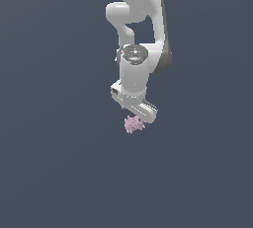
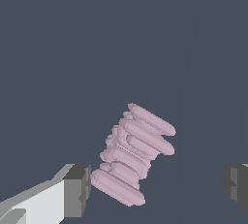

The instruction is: Pick up the object and move it to a goal position.

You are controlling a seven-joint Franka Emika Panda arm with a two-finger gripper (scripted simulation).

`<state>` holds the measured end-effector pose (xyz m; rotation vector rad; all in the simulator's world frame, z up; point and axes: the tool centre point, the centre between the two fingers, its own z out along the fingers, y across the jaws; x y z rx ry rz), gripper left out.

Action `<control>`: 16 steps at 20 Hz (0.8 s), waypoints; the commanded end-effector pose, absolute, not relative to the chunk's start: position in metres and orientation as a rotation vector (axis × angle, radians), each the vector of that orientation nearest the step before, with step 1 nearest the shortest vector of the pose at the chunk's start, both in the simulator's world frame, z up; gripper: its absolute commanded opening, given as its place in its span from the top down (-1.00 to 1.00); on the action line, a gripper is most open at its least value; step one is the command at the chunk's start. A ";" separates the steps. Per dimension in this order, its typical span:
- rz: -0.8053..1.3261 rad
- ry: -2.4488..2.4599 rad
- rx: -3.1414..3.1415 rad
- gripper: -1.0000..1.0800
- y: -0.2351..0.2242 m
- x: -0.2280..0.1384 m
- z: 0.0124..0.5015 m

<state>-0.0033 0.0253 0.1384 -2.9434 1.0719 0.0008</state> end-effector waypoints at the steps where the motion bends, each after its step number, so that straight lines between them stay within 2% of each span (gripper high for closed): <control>1: 0.002 1.168 -2.907 -0.92 0.027 -0.003 0.136; 16: 0.002 1.665 -2.662 -0.92 0.038 -0.004 0.125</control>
